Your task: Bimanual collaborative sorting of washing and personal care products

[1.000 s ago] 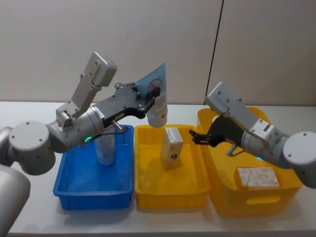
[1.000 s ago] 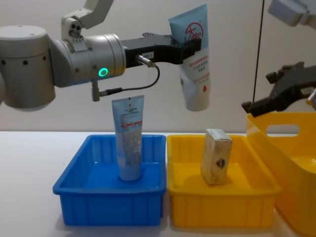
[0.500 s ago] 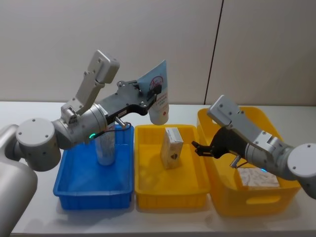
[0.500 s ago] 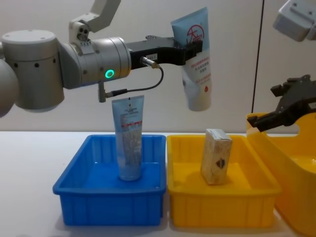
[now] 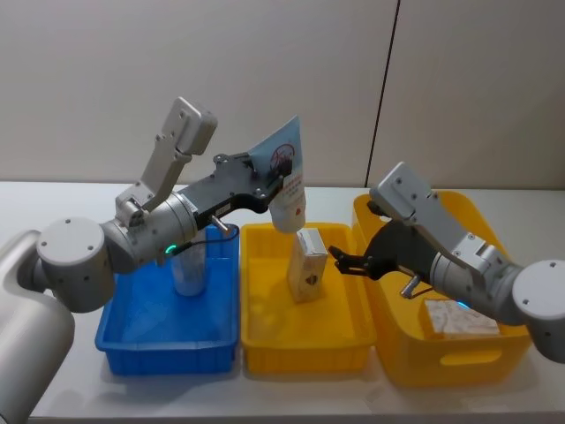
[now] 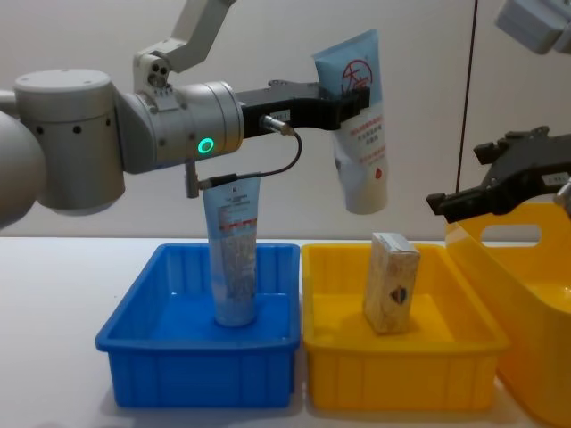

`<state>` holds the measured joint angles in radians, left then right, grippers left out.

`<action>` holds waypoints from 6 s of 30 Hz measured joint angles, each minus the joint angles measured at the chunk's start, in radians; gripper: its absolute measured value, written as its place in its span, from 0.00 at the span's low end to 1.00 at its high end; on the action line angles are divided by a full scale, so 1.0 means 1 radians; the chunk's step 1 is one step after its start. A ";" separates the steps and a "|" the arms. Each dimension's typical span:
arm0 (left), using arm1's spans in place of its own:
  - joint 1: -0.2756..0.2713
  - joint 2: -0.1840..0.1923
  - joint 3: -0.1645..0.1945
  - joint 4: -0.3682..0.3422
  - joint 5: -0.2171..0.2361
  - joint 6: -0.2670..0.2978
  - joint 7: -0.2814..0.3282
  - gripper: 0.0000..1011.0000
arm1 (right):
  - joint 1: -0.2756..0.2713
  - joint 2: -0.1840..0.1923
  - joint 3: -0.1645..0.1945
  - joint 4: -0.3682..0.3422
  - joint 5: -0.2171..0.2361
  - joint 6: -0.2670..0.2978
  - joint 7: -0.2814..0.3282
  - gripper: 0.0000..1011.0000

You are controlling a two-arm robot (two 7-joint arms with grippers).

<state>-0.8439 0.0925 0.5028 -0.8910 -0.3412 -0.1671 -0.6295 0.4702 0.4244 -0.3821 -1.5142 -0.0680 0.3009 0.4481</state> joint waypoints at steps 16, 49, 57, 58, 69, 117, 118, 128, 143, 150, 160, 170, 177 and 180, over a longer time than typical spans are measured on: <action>0.000 -0.010 0.006 0.016 -0.010 0.007 -0.004 0.22 | 0.021 -0.051 -0.008 0.054 0.050 0.014 0.009 0.99; 0.051 0.009 0.026 -0.062 -0.016 0.055 0.021 0.22 | 0.090 -0.172 -0.055 0.213 -0.013 -0.047 -0.103 0.99; 0.058 0.015 0.029 -0.076 -0.018 0.065 0.025 0.22 | 0.115 -0.199 -0.063 0.262 -0.025 -0.058 -0.109 0.99; 0.058 0.015 0.029 -0.077 -0.018 0.066 0.025 0.22 | 0.118 -0.202 -0.063 0.268 -0.026 -0.059 -0.110 0.99; 0.061 0.021 0.032 -0.087 -0.023 0.075 0.025 0.22 | 0.151 -0.236 -0.069 0.328 -0.039 -0.074 -0.113 0.99; 0.062 0.024 0.034 -0.093 -0.027 0.080 0.024 0.54 | 0.174 -0.259 -0.071 0.369 -0.048 -0.085 -0.113 0.32; 0.062 0.024 0.034 -0.093 -0.027 0.080 0.024 0.56 | 0.174 -0.259 -0.071 0.369 -0.048 -0.085 -0.113 0.31; 0.062 0.024 0.034 -0.093 -0.027 0.079 0.024 0.86 | 0.184 -0.259 -0.057 0.385 -0.052 -0.087 -0.121 0.27; 0.062 0.024 0.034 -0.092 -0.027 0.079 0.025 0.99 | 0.219 -0.246 0.031 0.439 -0.036 -0.080 -0.177 0.25; 0.062 0.023 0.034 -0.092 -0.027 0.080 0.025 0.99 | 0.252 -0.233 0.085 0.466 -0.025 -0.060 -0.209 0.25; 0.062 0.024 0.034 -0.092 -0.027 0.080 0.025 0.99 | 0.320 -0.215 0.126 0.509 -0.019 0.025 -0.204 0.25; 0.062 0.024 0.034 -0.092 -0.027 0.080 0.025 0.99 | 0.384 -0.196 0.120 0.556 -0.026 0.135 -0.136 0.23; 0.062 0.024 0.034 -0.092 -0.027 0.080 0.025 0.99 | 0.417 -0.180 0.099 0.579 -0.037 0.215 -0.069 0.23; 0.062 0.024 0.034 -0.092 -0.027 0.080 0.025 0.99 | 0.427 -0.168 0.082 0.583 -0.044 0.264 -0.027 0.23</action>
<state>-0.7818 0.1161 0.5371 -0.9831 -0.3679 -0.0875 -0.6045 0.8973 0.2564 -0.2999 -0.9311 -0.1119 0.5649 0.4206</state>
